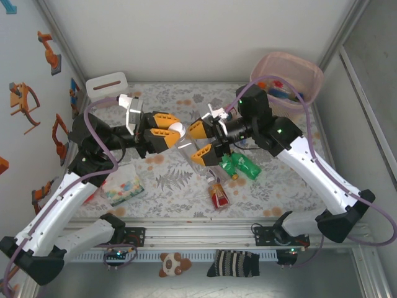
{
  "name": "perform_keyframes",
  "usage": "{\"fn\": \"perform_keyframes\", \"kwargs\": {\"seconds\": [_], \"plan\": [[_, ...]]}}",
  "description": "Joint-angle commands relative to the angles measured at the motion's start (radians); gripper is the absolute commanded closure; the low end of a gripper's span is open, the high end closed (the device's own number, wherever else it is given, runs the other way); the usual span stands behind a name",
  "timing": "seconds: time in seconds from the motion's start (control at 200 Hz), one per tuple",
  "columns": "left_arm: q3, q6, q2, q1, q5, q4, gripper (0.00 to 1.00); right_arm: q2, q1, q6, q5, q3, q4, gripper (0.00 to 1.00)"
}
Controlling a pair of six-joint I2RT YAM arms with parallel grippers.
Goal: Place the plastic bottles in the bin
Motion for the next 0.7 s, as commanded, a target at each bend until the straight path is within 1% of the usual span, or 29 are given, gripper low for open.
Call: {"fn": "perform_keyframes", "kwargs": {"seconds": [0.0,0.205,0.3,0.34,0.366,0.406,0.426,0.486,0.546,0.571,0.696], "plan": [[0.036,0.030,-0.022,-0.005,0.012,0.027,1.00,-0.001,0.011,-0.028,-0.038,0.010,-0.038,0.30],[0.036,0.044,-0.024,-0.007,0.000,0.009,1.00,0.001,0.012,-0.031,-0.028,0.026,-0.051,0.39],[0.035,0.051,-0.028,-0.005,-0.012,-0.003,0.96,0.001,0.012,-0.031,-0.025,0.033,-0.056,0.41],[0.035,0.058,-0.031,-0.006,-0.022,-0.011,0.93,-0.001,0.013,-0.031,-0.020,0.033,-0.056,0.41],[0.034,0.061,-0.033,-0.005,-0.030,-0.018,0.88,-0.004,0.012,-0.032,-0.019,0.035,-0.057,0.41],[0.034,0.074,-0.040,-0.006,-0.050,-0.035,0.71,-0.006,0.012,-0.031,-0.008,0.037,-0.060,0.42],[0.033,0.080,-0.044,-0.005,-0.058,-0.042,0.66,-0.008,0.012,-0.032,-0.003,0.038,-0.061,0.42],[0.029,0.099,-0.057,-0.004,-0.088,-0.065,0.55,-0.012,0.011,-0.031,0.022,0.046,-0.067,0.42],[0.026,0.121,-0.072,-0.005,-0.125,-0.093,0.41,-0.017,0.011,-0.030,0.050,0.056,-0.078,0.42],[0.023,0.130,-0.079,-0.005,-0.143,-0.106,0.37,-0.020,0.010,-0.029,0.063,0.059,-0.083,0.42],[0.006,0.174,-0.123,-0.004,-0.244,-0.164,0.30,-0.032,-0.017,0.003,0.164,0.088,-0.100,0.42]]}}
